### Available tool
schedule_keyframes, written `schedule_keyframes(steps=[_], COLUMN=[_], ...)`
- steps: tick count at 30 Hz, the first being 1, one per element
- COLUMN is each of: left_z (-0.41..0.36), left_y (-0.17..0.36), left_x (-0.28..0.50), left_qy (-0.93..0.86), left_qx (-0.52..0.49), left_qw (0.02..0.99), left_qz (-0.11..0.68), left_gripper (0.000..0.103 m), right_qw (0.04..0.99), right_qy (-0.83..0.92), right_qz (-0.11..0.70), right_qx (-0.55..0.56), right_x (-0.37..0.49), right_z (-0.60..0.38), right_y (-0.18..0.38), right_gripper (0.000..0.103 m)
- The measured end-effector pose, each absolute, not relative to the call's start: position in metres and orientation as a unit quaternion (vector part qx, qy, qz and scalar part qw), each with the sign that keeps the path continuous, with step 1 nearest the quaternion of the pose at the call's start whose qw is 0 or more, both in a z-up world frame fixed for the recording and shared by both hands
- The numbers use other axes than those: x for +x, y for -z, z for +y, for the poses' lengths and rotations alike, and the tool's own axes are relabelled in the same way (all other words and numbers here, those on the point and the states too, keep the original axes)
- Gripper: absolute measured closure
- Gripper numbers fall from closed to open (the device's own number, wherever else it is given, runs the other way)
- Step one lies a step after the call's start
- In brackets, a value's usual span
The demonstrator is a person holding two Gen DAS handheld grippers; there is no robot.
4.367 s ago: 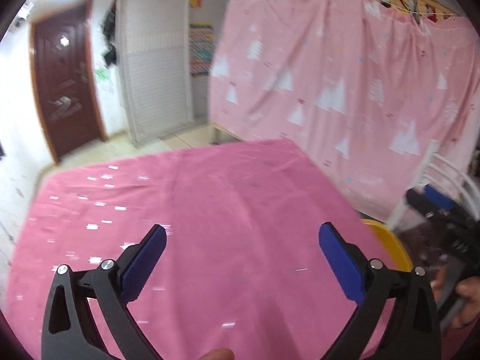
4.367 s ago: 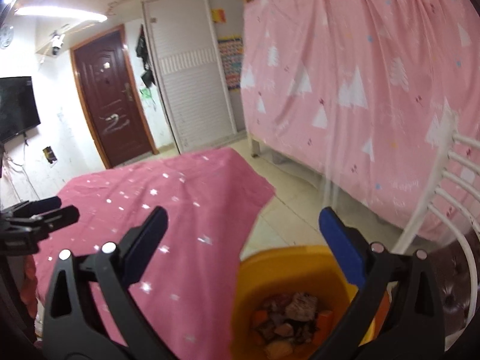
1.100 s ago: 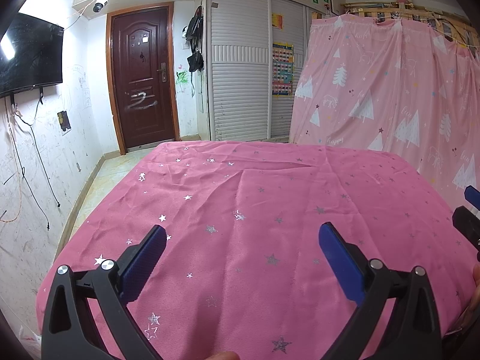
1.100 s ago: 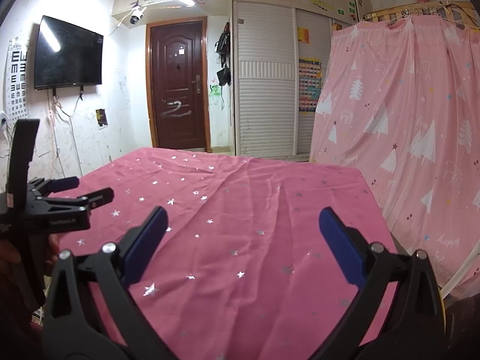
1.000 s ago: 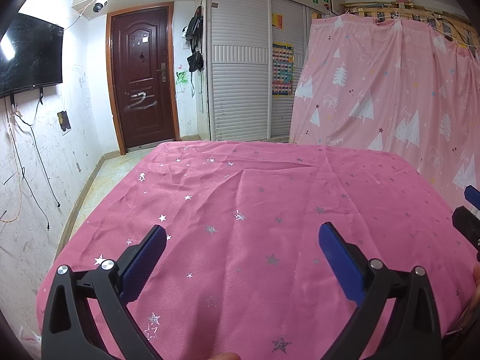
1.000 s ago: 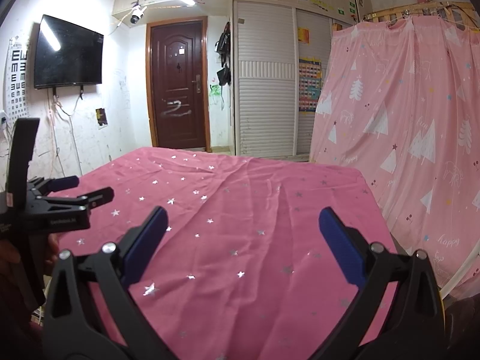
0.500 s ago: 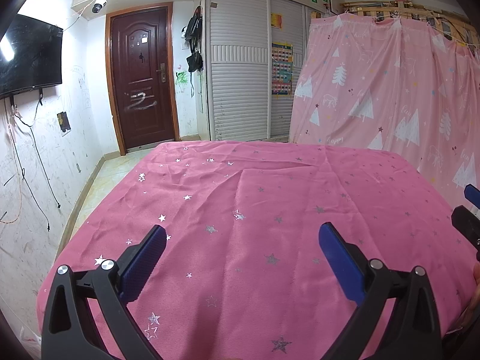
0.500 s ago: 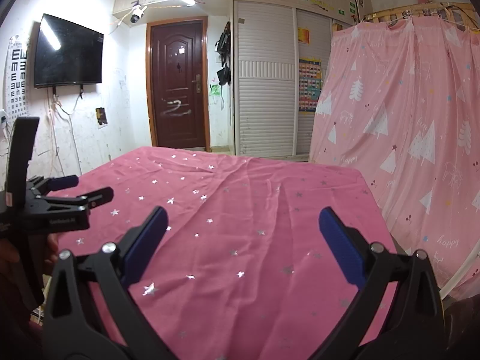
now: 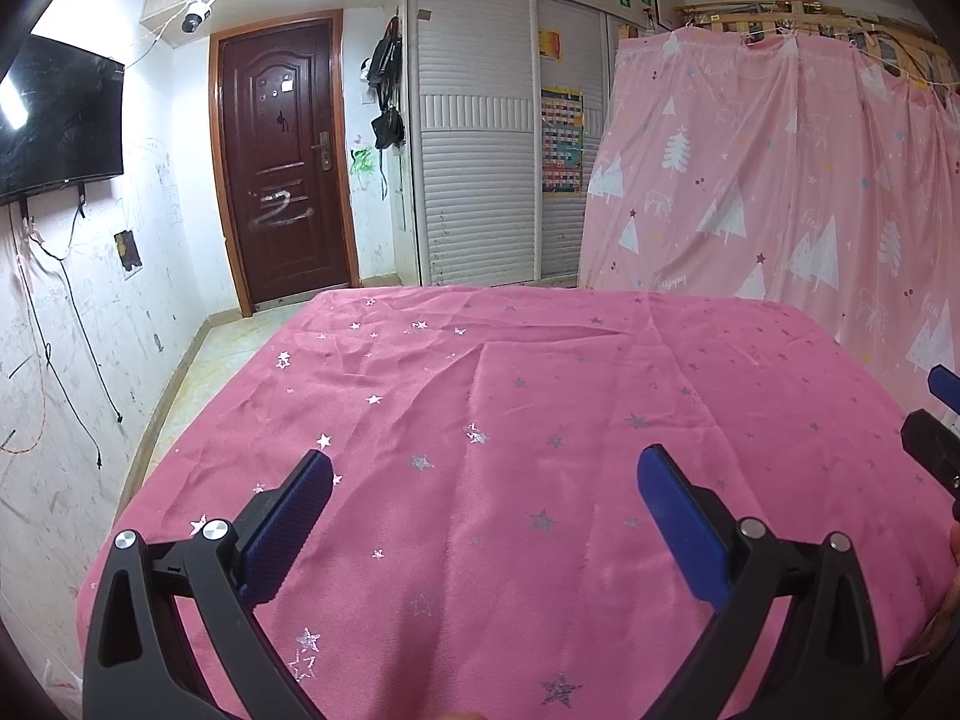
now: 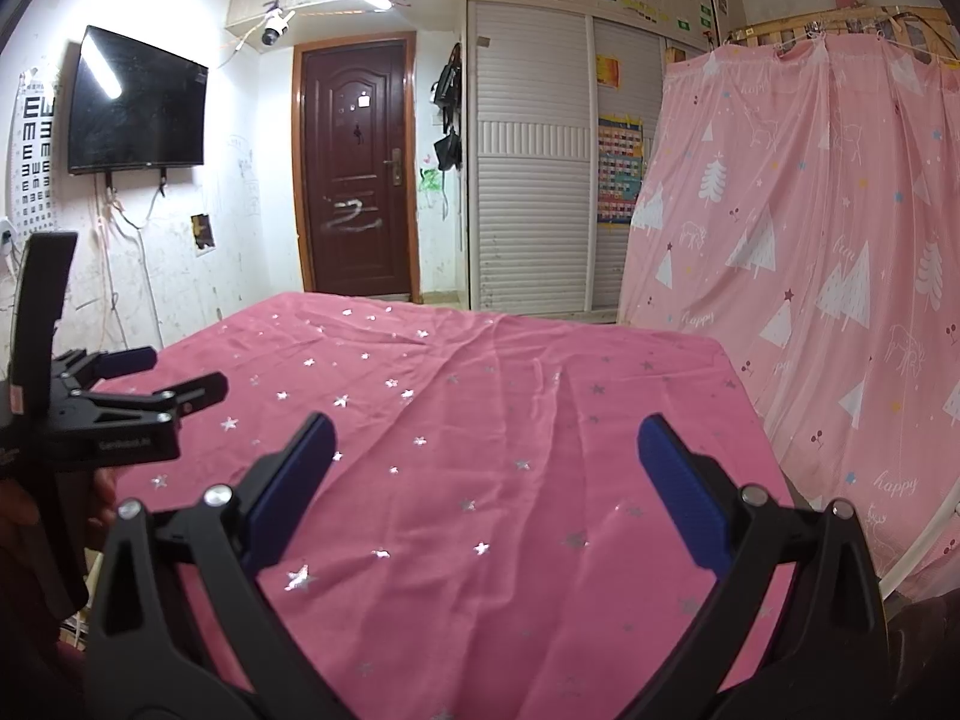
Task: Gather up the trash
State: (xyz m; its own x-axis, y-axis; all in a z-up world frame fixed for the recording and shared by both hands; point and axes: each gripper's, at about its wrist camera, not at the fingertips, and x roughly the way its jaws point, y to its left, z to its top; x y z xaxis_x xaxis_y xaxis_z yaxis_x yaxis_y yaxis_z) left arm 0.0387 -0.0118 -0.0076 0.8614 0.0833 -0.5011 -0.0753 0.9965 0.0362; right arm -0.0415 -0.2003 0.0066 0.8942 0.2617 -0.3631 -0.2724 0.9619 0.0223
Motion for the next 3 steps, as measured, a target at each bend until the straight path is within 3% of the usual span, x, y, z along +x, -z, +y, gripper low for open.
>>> schedule_keyframes(steps=[3], left_z=[-0.0117], left_y=[0.0075], left_x=[0.0389], left_qy=[-0.039], left_qx=[0.009], left_qw=[0.965], left_qz=[0.26], left_gripper=[0.008], right_qw=[0.973], right_qy=[-0.136], right_qz=[0.185], right_qx=[-0.013], right_x=[-0.0414], right_z=[-0.201], right_y=[-0.0068], right_gripper=[0.006])
